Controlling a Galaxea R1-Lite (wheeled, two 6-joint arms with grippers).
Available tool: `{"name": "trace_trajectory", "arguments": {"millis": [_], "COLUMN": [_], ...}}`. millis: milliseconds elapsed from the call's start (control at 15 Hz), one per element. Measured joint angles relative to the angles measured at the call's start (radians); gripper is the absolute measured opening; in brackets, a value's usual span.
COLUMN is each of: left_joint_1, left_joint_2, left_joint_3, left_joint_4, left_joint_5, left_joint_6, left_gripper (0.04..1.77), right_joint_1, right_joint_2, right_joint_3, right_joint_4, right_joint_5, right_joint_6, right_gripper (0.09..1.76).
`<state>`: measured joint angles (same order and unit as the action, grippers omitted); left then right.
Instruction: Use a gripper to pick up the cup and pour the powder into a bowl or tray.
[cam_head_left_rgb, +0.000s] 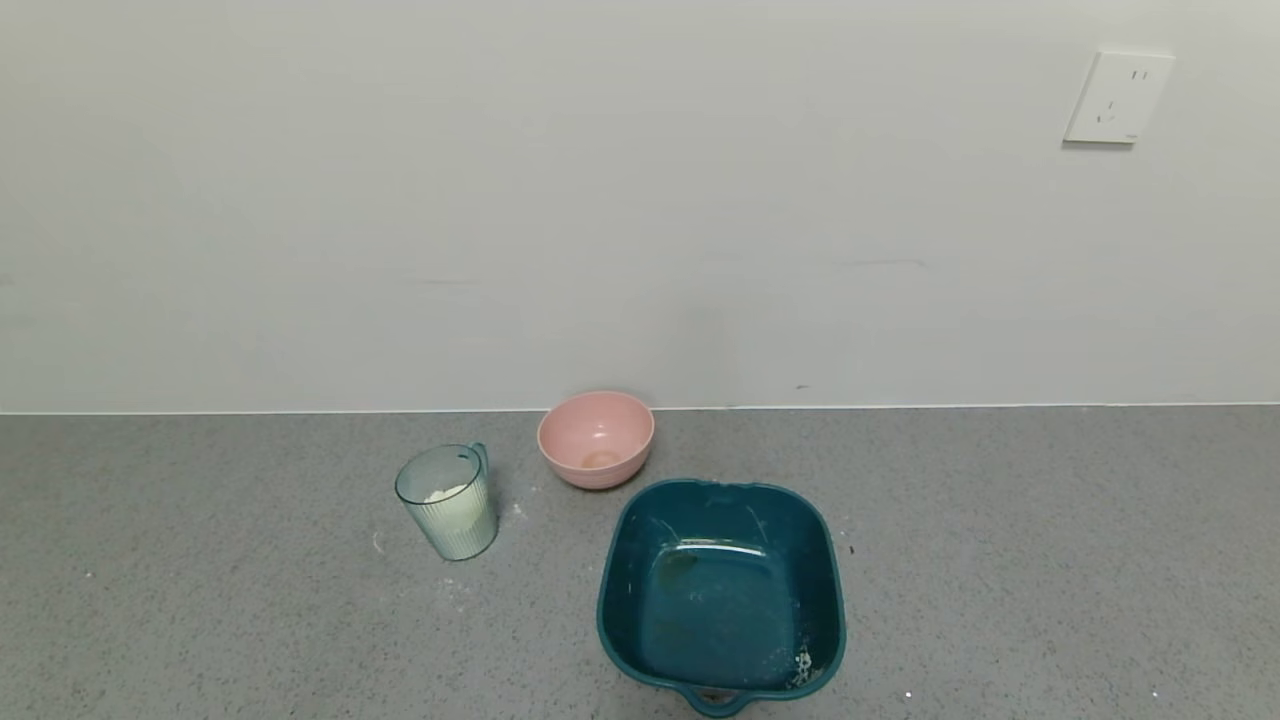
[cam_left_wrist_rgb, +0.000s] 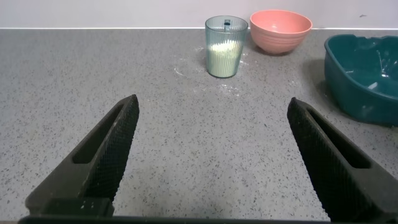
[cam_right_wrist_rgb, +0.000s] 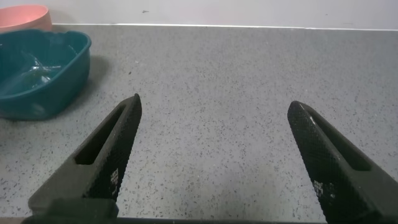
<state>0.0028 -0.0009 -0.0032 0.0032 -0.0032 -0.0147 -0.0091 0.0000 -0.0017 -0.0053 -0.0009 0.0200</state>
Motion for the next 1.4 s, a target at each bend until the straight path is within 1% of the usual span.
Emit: {"name": "trace_trajectory", "arguments": {"millis": [200,400,533,667,800,867,1000,1200,1333,1400], "left_joint_1": [0.000,0.000,0.000,0.000,0.000,0.000,0.000,0.000,0.000,0.000], "left_joint_2": [0.000,0.000,0.000,0.003,0.016,0.032,0.093,0.234,0.362,0.437], "left_joint_3": [0.000,0.000,-0.010,-0.066,-0.161,-0.206,-0.270,-0.334,-0.365,-0.376], "left_joint_4": [0.000,0.000,0.007,0.035,0.155,0.194,0.219,0.221,0.193,0.160], "left_joint_5": [0.000,-0.003,-0.019,-0.043,-0.080,-0.106,-0.126,-0.133,-0.139,-0.143], "left_joint_6": [0.008,0.040,0.046,0.042,0.042,0.043,0.045,0.051,0.057,0.060], "left_gripper": [1.72,1.72,1.72,1.72,1.72,1.72,1.72,1.72,1.72,1.72], "right_joint_1": [0.000,0.000,0.000,0.000,0.000,0.000,0.000,0.000,0.000,0.000], "right_joint_2": [0.000,0.000,0.000,0.000,0.000,0.000,0.000,0.000,0.000,0.000], "right_joint_3": [0.000,0.000,0.000,0.000,0.000,0.000,0.000,0.000,0.000,0.000], "right_joint_4": [0.000,0.000,0.000,0.000,0.000,0.000,0.000,0.000,0.000,0.000], "right_joint_5": [0.000,0.001,0.000,0.001,0.000,0.001,0.000,0.001,0.000,0.001], "right_joint_6": [0.000,0.000,0.000,0.000,0.000,0.000,0.000,0.000,0.000,0.000], "right_gripper": [1.71,1.71,1.71,1.71,1.71,1.71,1.71,1.71,1.71,1.71]}}
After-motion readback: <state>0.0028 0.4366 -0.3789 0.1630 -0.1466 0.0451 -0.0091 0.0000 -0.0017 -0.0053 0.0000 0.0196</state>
